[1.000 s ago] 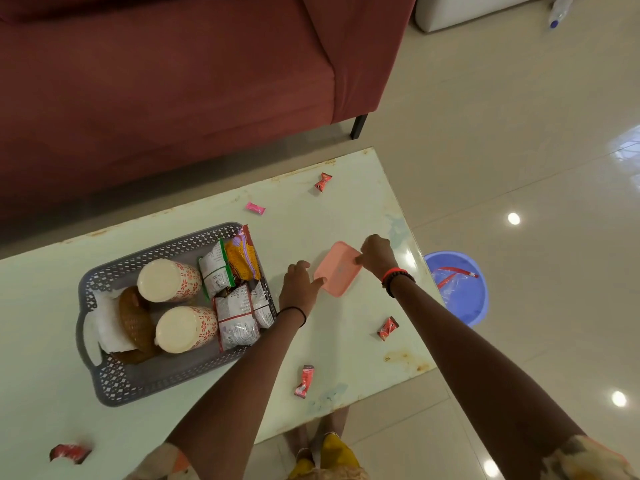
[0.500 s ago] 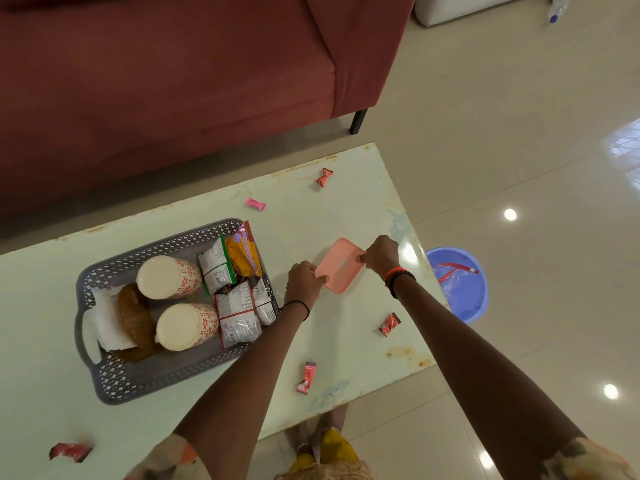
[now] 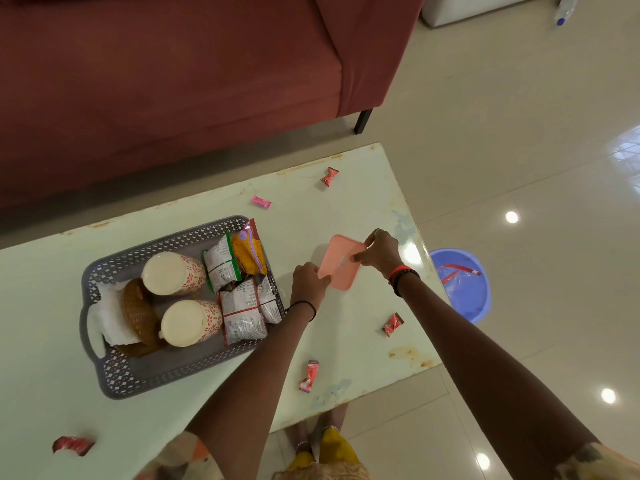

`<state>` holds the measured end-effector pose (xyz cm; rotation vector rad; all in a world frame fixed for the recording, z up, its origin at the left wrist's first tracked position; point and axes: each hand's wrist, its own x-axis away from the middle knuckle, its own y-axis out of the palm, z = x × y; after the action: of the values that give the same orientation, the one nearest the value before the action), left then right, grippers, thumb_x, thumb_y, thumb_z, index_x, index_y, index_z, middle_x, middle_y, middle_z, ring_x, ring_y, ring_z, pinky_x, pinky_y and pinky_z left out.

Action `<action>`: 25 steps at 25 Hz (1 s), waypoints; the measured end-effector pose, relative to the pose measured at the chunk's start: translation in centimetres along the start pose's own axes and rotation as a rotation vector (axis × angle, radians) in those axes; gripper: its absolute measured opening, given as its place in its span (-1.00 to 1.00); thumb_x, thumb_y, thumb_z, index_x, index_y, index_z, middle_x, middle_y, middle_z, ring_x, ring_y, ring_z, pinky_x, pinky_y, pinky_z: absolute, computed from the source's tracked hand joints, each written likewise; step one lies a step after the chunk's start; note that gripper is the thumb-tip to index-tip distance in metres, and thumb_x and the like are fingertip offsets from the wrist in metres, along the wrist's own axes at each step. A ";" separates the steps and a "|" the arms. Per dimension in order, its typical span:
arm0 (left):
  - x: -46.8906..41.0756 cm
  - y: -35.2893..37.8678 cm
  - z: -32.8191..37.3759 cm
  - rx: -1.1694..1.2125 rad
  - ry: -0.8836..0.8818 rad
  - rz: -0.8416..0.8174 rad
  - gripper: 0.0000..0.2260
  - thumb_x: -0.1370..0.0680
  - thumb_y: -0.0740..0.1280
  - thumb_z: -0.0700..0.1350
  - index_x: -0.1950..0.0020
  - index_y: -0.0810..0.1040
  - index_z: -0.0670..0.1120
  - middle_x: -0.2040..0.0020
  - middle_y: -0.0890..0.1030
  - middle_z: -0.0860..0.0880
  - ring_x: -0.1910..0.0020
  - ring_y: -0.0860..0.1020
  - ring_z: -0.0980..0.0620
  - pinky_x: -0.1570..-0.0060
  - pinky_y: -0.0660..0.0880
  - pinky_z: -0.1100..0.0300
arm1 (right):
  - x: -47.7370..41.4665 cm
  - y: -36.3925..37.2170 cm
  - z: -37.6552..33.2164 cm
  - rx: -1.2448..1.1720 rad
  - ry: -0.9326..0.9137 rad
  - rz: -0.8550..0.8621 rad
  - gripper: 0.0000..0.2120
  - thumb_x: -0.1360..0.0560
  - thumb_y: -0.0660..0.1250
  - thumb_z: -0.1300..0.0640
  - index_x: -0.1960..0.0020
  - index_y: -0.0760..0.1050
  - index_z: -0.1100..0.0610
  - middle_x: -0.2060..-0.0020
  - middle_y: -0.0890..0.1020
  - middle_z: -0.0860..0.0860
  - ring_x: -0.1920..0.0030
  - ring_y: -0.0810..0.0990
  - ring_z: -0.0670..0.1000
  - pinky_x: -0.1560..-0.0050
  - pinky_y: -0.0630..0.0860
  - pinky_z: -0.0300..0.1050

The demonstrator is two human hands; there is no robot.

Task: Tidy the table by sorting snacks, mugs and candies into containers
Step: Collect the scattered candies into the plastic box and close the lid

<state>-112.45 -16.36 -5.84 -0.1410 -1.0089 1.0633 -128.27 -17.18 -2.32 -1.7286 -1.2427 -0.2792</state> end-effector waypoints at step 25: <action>0.0 -2.4 1.2 0.116 -0.065 0.164 -0.54 -0.65 0.01 0.01 -0.12 0.50 -0.34 -0.14 0.55 -0.34 -0.19 0.46 -0.26 -0.14 0.36 0.00 | 1.5 -8.3 -4.7 -0.511 -0.174 -0.156 -0.82 -0.44 0.39 0.38 0.00 0.56 0.46 0.20 0.62 0.21 0.27 0.60 0.06 0.17 0.64 -0.28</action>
<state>-111.73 -18.05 -3.81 -0.0961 -1.0033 1.2803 -132.97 -19.73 5.71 -2.1234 -1.5301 -0.5903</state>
